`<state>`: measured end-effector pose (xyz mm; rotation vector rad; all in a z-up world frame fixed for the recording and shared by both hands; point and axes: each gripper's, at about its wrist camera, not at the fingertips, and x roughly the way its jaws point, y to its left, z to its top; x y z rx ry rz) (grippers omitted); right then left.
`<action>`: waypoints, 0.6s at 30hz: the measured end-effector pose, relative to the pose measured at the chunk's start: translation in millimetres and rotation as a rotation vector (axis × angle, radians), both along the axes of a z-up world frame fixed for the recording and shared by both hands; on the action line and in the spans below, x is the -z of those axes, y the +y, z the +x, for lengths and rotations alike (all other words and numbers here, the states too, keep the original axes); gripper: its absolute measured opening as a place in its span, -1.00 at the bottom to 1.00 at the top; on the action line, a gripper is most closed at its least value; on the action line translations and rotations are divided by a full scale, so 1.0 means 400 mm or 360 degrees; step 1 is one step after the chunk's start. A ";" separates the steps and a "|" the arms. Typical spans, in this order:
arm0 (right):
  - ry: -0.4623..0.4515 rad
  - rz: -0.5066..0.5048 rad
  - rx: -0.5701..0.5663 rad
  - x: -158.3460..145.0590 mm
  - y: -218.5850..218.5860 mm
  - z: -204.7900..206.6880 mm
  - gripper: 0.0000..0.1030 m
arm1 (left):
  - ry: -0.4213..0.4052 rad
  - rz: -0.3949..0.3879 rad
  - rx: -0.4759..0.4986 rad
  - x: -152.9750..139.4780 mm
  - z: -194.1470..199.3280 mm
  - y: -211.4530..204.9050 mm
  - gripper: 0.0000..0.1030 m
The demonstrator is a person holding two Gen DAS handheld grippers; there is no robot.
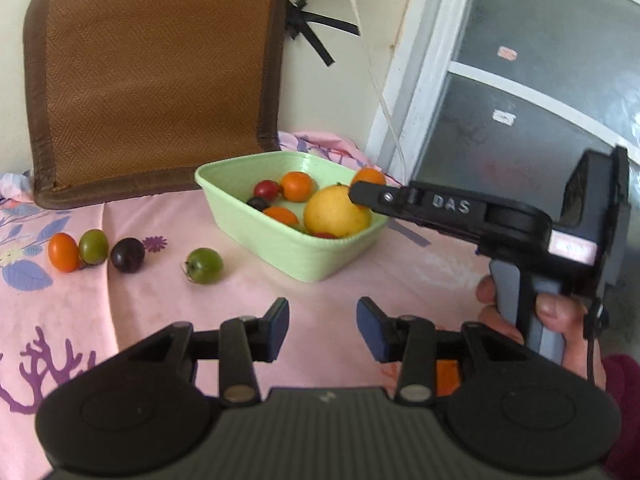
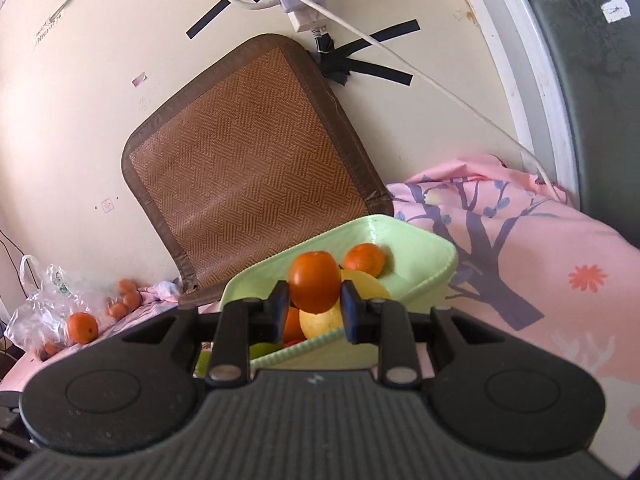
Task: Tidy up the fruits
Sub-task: 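Carry the tangerine in the right tool over the basket while the left grasps another tangerine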
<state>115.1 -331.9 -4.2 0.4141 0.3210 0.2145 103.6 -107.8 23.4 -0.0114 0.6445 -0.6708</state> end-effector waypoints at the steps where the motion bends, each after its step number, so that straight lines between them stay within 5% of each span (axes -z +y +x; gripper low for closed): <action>1: -0.0006 0.0003 0.0015 0.000 -0.005 -0.003 -0.42 | -0.0009 0.0010 0.0058 -0.001 -0.014 -0.012 -0.25; 4: -0.0026 0.0005 0.0059 -0.002 -0.021 -0.011 -0.42 | -0.0028 0.0031 0.0246 -0.005 -0.050 -0.048 0.09; 11: -0.0128 -0.0106 0.0178 -0.013 -0.037 -0.033 -0.42 | -0.0021 0.0183 0.0446 0.038 -0.065 -0.139 0.11; 13: -0.0131 -0.0113 0.0196 -0.012 -0.041 -0.033 -0.42 | -0.0007 0.0215 0.0465 0.055 -0.061 -0.155 0.05; 15: -0.0130 -0.0110 0.0195 -0.011 -0.043 -0.031 -0.42 | -0.0038 0.0207 0.0476 0.064 -0.066 -0.158 -0.23; 18: -0.0132 -0.0127 0.0191 -0.011 -0.040 -0.030 -0.42 | -0.0001 0.0146 0.0450 0.064 -0.057 -0.141 -0.24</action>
